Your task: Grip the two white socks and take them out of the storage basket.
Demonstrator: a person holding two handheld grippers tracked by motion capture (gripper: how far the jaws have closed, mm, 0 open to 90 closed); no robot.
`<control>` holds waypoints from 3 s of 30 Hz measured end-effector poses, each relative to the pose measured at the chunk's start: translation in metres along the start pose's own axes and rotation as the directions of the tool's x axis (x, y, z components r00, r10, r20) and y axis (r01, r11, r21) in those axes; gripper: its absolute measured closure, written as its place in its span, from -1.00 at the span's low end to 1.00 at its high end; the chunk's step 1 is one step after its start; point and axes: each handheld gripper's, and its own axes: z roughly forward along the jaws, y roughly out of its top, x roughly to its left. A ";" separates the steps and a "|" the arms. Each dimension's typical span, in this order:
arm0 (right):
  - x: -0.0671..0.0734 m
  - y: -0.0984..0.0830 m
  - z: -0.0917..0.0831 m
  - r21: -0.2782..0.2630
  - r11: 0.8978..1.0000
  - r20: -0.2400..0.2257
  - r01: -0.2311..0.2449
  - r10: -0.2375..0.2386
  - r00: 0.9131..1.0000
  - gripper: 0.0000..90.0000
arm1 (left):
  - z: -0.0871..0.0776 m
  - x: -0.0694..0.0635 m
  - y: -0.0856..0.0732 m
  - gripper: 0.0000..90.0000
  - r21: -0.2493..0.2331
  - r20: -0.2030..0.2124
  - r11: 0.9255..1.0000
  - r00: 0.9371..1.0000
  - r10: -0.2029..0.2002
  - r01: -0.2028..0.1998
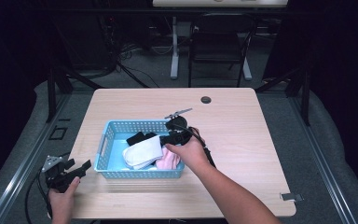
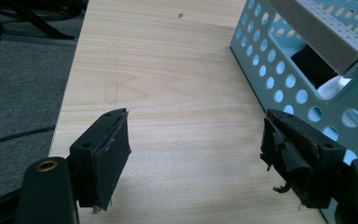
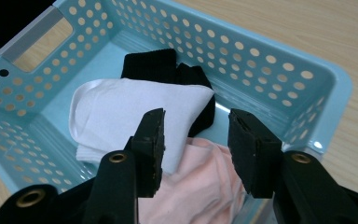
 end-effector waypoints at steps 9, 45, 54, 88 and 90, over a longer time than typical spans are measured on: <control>0.007 0.007 0.031 0.050 0.994 -0.013 -0.094 0.094 0.995 0.40 | 0.000 0.000 0.000 -0.48 -0.002 0.001 1.000 1.000 0.000 0.000; 0.006 0.005 0.064 0.205 0.953 -0.014 -0.222 0.229 0.973 0.93 | 0.000 0.001 0.001 -0.48 -0.008 0.003 1.000 1.000 -0.001 0.001; 0.024 0.007 0.042 0.072 0.995 -0.045 -0.075 0.079 0.996 0.96 | 0.000 0.001 0.001 -0.48 -0.007 0.003 1.000 1.000 -0.002 0.002; 0.075 0.000 -0.049 -0.312 0.917 -0.017 0.247 -0.265 0.964 0.98 | 0.000 0.000 0.001 -0.48 -0.004 0.002 1.000 1.000 0.000 0.000; 0.073 -0.001 -0.057 -0.323 0.912 -0.005 0.251 -0.267 0.964 0.98 | 0.000 0.000 0.000 -0.48 -0.003 0.002 1.000 1.000 0.001 -0.001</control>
